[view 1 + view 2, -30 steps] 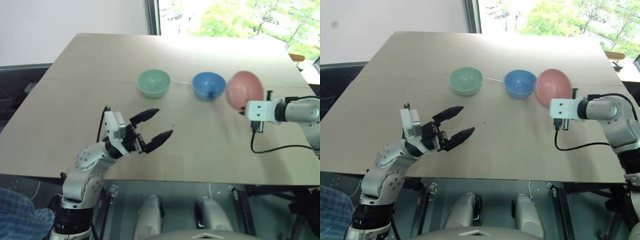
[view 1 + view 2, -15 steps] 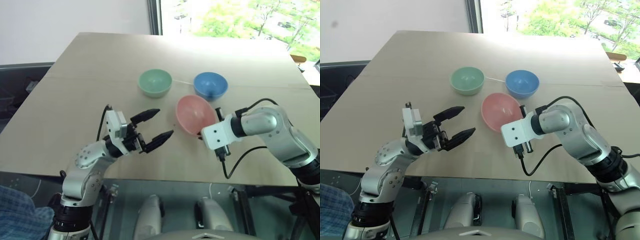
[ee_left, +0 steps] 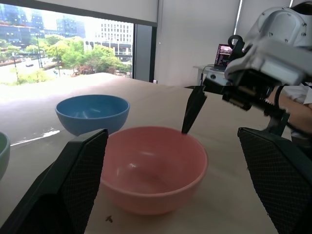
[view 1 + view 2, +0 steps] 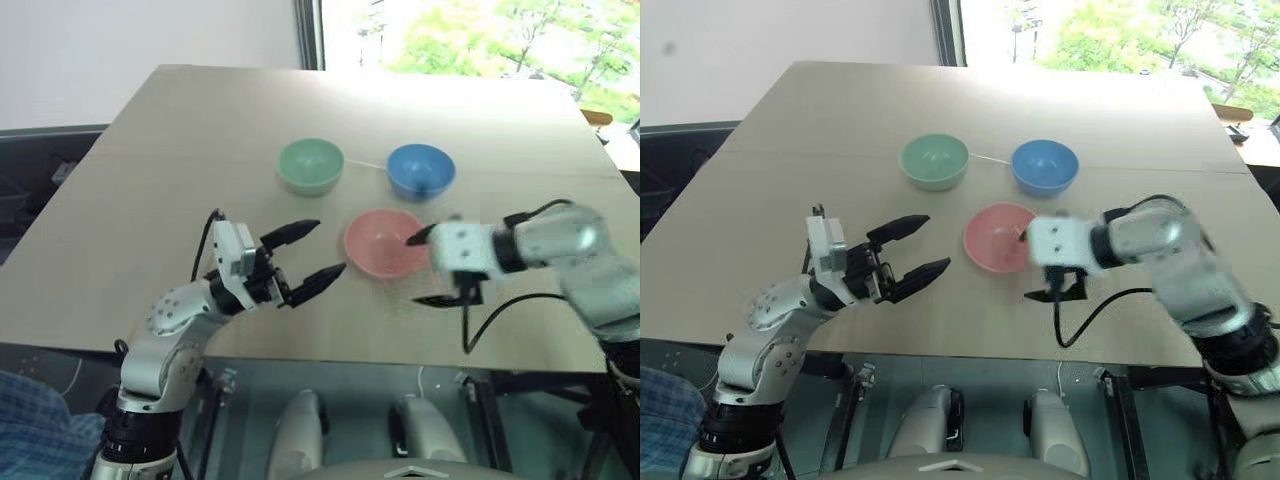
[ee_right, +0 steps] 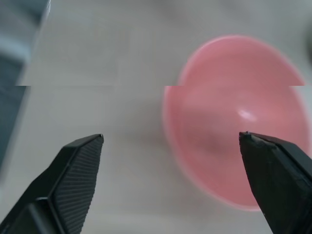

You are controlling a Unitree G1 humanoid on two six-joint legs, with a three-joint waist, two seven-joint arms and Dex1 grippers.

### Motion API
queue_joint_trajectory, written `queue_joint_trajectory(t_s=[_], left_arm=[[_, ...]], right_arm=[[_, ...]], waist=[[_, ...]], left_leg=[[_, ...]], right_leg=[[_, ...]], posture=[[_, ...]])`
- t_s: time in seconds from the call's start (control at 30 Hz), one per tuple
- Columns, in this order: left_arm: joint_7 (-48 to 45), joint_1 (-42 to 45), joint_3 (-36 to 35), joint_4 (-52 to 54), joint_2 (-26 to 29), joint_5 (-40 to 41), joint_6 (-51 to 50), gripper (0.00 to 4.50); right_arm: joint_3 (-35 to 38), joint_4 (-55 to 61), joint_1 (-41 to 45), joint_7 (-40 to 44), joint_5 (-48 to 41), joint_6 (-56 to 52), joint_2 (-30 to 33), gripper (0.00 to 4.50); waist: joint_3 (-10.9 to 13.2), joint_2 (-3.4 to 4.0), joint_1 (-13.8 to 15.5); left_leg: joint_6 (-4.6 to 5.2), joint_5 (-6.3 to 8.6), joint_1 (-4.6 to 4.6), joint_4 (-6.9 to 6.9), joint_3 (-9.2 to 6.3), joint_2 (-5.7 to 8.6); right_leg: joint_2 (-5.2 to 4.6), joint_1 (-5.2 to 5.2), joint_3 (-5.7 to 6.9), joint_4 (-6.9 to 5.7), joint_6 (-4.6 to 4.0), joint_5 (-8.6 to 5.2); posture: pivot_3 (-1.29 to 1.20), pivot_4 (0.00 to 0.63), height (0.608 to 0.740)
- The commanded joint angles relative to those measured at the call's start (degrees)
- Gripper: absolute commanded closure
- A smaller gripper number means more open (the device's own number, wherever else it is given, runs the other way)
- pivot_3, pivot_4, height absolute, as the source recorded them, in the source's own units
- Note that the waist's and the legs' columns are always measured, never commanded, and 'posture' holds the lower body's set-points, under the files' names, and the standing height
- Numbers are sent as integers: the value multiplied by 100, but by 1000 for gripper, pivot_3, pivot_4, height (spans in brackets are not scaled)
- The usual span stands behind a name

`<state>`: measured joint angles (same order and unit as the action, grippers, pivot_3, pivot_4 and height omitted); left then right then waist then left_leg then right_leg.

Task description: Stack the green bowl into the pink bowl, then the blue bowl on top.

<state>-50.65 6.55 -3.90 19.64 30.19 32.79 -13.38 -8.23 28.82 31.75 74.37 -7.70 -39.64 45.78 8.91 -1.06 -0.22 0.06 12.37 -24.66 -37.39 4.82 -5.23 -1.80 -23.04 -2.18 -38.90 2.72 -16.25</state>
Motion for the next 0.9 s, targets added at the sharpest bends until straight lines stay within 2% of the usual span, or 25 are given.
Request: queue_joint_trajectory(t_s=[0.03, 0.17, 0.27, 0.4, 0.57, 0.9], left_arm=[[454, 438, -72, -288, 100, -431, -122, 0], [786, 950, -15, -639, 142, -780, -310, 0], [971, 1353, 90, -890, 218, -999, -647, 0], [1164, 2092, 404, -1582, 324, -1637, -810, 0], [1230, 3080, 652, -2846, 309, -2244, -550, 0], [650, 4172, 1268, -4708, 189, -3059, 299, 0]], right_arm=[[1604, 485, -353, -525, -1156, -912, -324, 23], [3040, 800, -897, -1306, -2013, -1506, -853, 23], [3943, 914, -1363, -1812, -2574, -1312, -1380, 23], [4650, 966, -2125, -2207, -3046, -933, -1729, 23], [5004, 1000, -2838, -2364, -3474, -496, -1704, 23], [4887, 1060, -3367, -2693, -4000, -47, -1204, 23]], waist=[[-2, -4, 13], [-4, -8, 52], [-4, -9, 89], [-3, -7, 94], [-3, -11, 100], [-2, -11, 67]], left_leg=[[0, 0, 0, 1, -3, 0], [0, 0, -4, 0, -4, 1], [0, 0, -5, 4, -6, 2], [0, 0, -5, 5, -3, 4], [-1, -1, -6, 2, -18, 6], [0, 0, -11, 5, -17, 7]], right_leg=[[0, 1, 3, 1, 0, 0], [1, 0, 2, 0, 1, 0], [2, 0, 4, 2, 1, 0], [2, 0, 2, 1, 2, 1], [2, 4, 15, -2, 2, 0], [3, 2, 13, 4, 3, 0]], posture=[[0, 150, 740], [0, 150, 740], [0, 150, 740], [0, 150, 740], [0, 150, 740], [0, 150, 740]])
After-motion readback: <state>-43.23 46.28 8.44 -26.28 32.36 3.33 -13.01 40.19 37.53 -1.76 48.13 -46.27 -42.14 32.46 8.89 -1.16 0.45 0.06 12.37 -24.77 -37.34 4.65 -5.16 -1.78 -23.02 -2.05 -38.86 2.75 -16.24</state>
